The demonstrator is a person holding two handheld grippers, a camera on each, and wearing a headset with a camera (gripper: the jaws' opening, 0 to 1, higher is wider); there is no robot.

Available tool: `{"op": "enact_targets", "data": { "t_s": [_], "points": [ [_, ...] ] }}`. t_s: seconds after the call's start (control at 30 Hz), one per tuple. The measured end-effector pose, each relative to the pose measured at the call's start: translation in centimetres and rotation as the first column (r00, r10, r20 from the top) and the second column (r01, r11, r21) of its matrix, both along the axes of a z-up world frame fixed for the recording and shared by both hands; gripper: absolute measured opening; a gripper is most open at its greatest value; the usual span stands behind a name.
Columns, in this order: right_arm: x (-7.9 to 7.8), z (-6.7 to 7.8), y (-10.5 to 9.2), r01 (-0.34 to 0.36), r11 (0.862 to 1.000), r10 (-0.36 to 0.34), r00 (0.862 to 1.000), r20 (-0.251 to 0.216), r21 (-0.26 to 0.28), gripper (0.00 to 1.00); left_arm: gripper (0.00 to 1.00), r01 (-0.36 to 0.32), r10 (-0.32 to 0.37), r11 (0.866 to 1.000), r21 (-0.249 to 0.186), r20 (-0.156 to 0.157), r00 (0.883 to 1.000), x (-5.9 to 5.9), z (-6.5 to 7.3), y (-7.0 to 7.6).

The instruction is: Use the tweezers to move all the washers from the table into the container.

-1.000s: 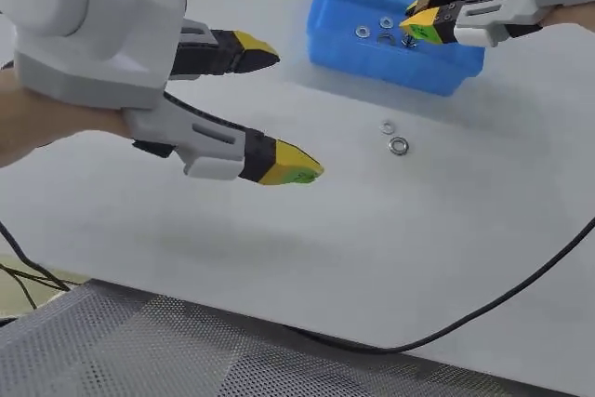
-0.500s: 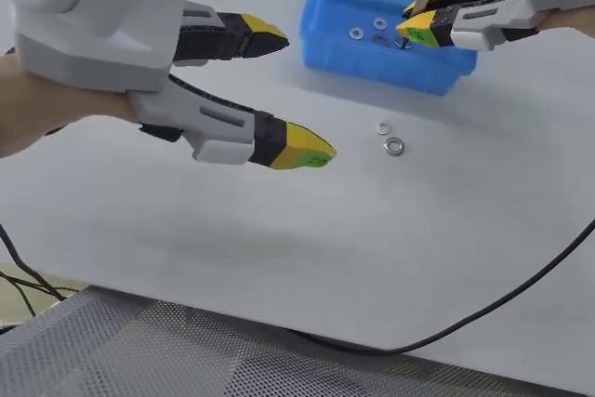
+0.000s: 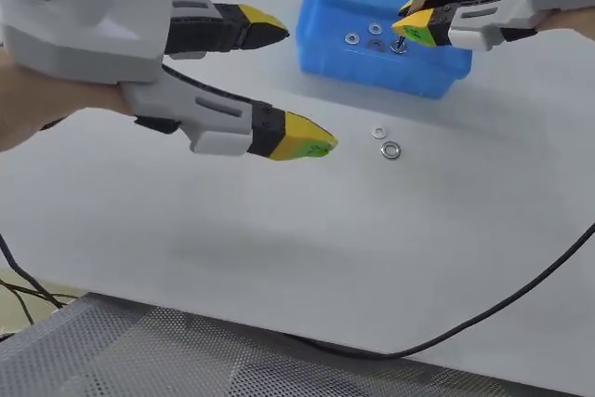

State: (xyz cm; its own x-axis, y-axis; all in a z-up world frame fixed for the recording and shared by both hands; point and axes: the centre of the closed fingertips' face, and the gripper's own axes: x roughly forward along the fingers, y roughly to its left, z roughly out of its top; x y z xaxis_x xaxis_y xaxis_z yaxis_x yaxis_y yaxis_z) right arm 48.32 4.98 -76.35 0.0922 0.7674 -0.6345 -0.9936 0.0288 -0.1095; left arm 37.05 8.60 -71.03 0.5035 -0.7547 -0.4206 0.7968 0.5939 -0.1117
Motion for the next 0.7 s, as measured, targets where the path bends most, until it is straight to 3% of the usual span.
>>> {"op": "enact_targets", "data": {
  "t_s": [0.17,0.2,0.3,0.37,0.43,0.47,0.53,0.57,0.67,0.7],
  "points": [
    [-0.3,0.0,0.1,-0.008,1.000,0.008,1.000,-0.002,-0.007,0.10,0.76,0.012,-0.012,1.000,-0.009,0.047,0.999,3.2,1.4,-0.1],
    [-0.4,0.0,0.1,-0.009,1.000,0.009,1.000,-0.002,-0.008,0.10,0.76,0.013,-0.013,1.000,-0.004,0.064,0.998,4.3,1.6,-0.2],
    [-0.4,0.4,0.3,-0.013,1.000,0.013,1.000,0.001,-0.002,0.10,0.75,0.021,-0.018,0.999,-0.034,0.090,0.996,6.2,2.6,-0.9],
    [-0.2,0.6,0.3,-0.011,1.000,0.011,1.000,0.004,0.003,0.10,0.69,0.046,-0.039,0.998,-0.053,0.140,0.989,7.7,3.8,-2.0],
    [-0.1,0.7,0.3,-0.007,1.000,0.007,1.000,0.004,0.005,0.10,0.62,0.093,-0.087,0.995,-0.027,0.170,0.982,8.7,4.0,-3.1],
    [0.0,0.7,0.3,-0.007,1.000,0.007,1.000,0.008,0.001,0.10,0.62,0.149,-0.152,0.988,0.031,0.165,0.974,8.6,3.4,-3.7],
    [-0.2,0.7,0.3,-0.009,1.000,0.009,1.000,0.000,0.004,0.10,0.60,0.184,-0.195,0.980,0.076,0.181,0.964,9.2,3.2,-4.5],
    [-0.2,0.7,0.3,-0.009,1.000,0.009,1.000,0.000,0.005,0.10,0.58,0.212,-0.221,0.975,0.067,0.174,0.960,9.3,3.1,-5.1],
    [-0.3,0.5,0.2,-0.015,1.000,0.015,1.000,0.002,-0.004,0.10,0.39,0.215,-0.221,0.975,0.049,0.175,0.960,10.5,2.9,-5.7],
    [-0.6,0.5,0.2,-0.017,1.000,0.017,1.000,-0.001,-0.004,0.10,0.26,0.233,-0.230,0.972,-0.001,0.159,0.960,10.6,3.0,-6.1]
  ]
}}
